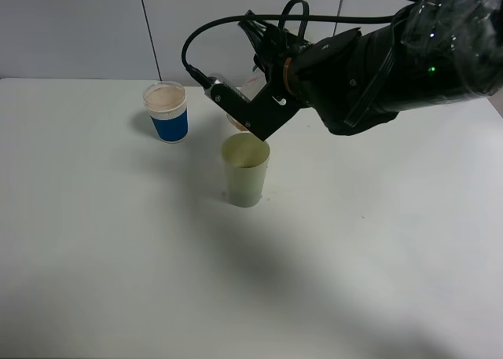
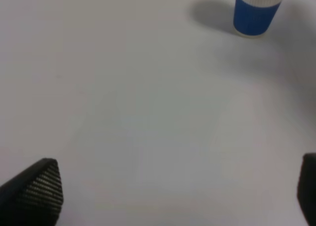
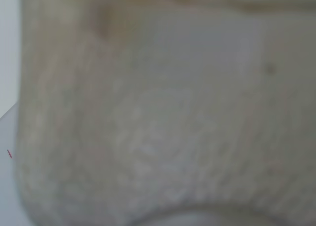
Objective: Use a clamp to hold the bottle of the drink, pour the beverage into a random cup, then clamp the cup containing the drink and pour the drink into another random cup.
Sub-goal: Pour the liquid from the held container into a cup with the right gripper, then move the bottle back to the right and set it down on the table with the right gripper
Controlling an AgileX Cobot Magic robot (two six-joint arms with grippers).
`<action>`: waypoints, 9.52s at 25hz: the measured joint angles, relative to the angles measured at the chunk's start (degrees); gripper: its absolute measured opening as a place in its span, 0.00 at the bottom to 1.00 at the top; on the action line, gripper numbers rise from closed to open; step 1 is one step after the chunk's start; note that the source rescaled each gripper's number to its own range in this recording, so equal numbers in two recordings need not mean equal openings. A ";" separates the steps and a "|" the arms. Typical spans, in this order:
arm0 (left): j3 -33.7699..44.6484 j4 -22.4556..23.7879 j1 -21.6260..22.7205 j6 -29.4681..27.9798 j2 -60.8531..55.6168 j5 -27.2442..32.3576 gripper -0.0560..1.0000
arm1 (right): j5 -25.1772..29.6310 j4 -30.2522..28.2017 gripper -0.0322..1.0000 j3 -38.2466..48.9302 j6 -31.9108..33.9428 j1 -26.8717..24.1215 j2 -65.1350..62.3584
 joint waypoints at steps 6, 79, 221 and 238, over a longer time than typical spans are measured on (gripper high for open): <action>0.00 0.00 0.00 0.00 0.00 0.00 1.00 | 0.00 0.00 0.03 0.00 0.38 0.35 0.00; 0.00 0.00 0.00 0.00 0.00 0.00 1.00 | -34.61 66.59 0.03 3.86 29.74 -16.71 -3.71; 0.00 0.00 0.00 0.00 0.00 0.00 1.00 | -102.86 128.77 0.03 29.90 9.24 -23.37 20.87; 0.00 0.00 0.00 0.00 0.00 0.00 1.00 | -104.11 128.77 0.04 29.90 14.07 -23.37 21.18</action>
